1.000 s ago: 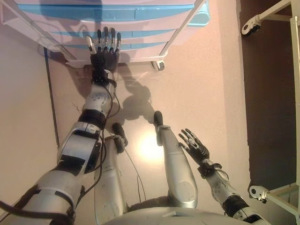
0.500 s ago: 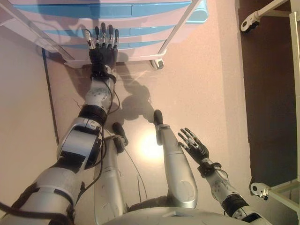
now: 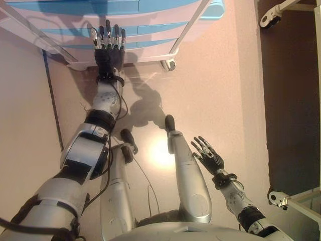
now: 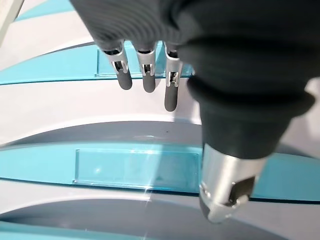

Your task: Open the drawer and pick up the medicine

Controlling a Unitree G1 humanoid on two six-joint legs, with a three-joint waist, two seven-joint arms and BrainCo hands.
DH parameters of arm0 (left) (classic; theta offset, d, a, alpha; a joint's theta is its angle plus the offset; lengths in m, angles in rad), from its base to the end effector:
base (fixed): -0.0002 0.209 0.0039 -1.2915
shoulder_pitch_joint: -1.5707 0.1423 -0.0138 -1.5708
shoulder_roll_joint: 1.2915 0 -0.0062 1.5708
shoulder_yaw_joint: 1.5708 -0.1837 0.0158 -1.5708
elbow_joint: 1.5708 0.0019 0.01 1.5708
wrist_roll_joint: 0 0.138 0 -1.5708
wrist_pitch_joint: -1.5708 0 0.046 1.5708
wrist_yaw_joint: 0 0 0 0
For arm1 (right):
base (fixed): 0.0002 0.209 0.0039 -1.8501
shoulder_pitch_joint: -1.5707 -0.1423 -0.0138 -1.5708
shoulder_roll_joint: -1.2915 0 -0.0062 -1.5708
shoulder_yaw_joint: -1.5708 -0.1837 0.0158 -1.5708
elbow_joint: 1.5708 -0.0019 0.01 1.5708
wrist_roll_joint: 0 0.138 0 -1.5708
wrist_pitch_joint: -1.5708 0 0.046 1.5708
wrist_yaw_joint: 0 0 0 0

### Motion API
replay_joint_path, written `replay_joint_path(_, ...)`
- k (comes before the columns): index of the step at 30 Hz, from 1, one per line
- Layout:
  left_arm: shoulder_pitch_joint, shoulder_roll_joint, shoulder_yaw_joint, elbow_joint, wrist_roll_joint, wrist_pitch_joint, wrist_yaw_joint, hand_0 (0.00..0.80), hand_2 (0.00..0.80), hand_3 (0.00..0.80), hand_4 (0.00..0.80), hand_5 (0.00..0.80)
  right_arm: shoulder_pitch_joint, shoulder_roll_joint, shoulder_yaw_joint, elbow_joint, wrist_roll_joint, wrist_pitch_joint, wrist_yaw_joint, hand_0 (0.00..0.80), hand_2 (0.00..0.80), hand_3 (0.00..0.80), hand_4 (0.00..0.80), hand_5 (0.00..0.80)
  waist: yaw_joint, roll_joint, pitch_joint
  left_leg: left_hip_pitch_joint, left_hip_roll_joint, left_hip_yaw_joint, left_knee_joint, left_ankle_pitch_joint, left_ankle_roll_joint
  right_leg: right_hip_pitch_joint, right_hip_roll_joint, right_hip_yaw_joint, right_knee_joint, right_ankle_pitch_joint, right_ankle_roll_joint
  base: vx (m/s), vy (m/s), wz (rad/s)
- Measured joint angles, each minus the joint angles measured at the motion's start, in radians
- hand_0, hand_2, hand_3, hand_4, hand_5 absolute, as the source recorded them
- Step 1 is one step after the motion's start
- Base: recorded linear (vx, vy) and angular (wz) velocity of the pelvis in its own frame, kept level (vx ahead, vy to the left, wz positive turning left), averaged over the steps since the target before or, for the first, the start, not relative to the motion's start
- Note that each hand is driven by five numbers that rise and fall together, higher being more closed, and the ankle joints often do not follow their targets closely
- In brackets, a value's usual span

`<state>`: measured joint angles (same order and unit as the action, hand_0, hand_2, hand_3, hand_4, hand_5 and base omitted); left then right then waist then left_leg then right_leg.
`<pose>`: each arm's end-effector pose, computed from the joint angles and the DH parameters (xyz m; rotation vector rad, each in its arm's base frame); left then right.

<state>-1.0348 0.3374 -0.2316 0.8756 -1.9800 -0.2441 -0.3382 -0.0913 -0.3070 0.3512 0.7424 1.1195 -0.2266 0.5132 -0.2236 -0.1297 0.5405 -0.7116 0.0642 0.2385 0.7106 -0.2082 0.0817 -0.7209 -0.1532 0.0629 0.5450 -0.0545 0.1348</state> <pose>0.3642 0.1659 0.1806 -1.4426 -0.4321 -0.2820 0.1747 -0.1985 -0.0583 0.7068 0.3243 0.2404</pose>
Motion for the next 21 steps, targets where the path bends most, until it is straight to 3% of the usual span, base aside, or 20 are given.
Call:
replay_joint_path(5,0.0,-0.007,-0.008,-0.022,0.0,-0.014,0.001,0.0,0.0,0.0,0.0,0.0,-0.003,-0.019,0.0,0.002,0.002,-0.013,0.014,0.0,0.0,0.0,0.0,0.0,0.001,0.019,0.012,0.001,-0.01,0.002,-0.007,0.004,0.005,-0.004,-0.007,0.002,0.004,0.0,0.0,0.013,0.005,0.02)
replay_joint_path(21,0.004,-0.006,-0.038,-0.15,0.001,-0.041,-0.045,0.0,0.0,0.0,0.0,0.0,-0.003,-0.029,0.0,0.007,0.01,-0.017,0.02,0.0,0.0,0.0,0.0,0.0,0.005,0.031,0.019,0.018,-0.016,0.007,-0.025,0.02,0.002,0.0,-0.01,0.01,0.007,0.0,0.0,0.001,-0.001,0.0)
